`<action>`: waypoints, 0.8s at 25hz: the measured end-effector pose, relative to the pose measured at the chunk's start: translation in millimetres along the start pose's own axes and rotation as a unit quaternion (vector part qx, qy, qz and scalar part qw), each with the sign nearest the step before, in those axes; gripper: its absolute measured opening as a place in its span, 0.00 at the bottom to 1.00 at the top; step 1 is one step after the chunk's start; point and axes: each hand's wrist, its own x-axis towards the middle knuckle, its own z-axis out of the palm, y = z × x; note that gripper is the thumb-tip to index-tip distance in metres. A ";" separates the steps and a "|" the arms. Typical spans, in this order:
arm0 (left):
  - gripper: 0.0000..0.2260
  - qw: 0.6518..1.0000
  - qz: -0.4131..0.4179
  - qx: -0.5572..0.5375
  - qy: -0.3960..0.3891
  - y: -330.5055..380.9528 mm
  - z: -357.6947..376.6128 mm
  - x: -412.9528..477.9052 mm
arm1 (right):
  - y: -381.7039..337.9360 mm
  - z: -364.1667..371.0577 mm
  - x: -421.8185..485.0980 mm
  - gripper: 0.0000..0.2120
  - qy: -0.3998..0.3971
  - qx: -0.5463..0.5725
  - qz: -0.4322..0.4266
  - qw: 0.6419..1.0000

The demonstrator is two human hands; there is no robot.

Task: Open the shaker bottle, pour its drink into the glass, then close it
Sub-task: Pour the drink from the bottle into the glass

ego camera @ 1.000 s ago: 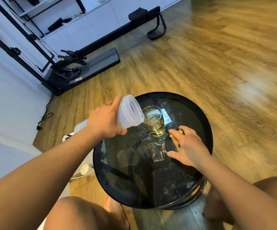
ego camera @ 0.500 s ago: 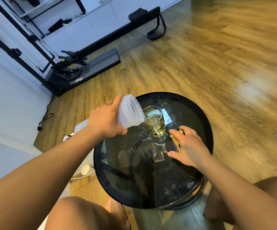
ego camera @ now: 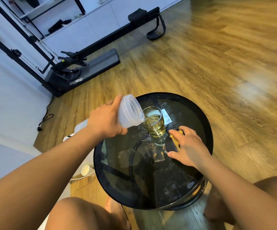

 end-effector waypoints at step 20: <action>0.47 1.000 -0.002 0.016 -0.003 2.5 -2.7 0.0 | 3.7 6.6 3.3 0.41 0.008 0.001 -0.002 1.000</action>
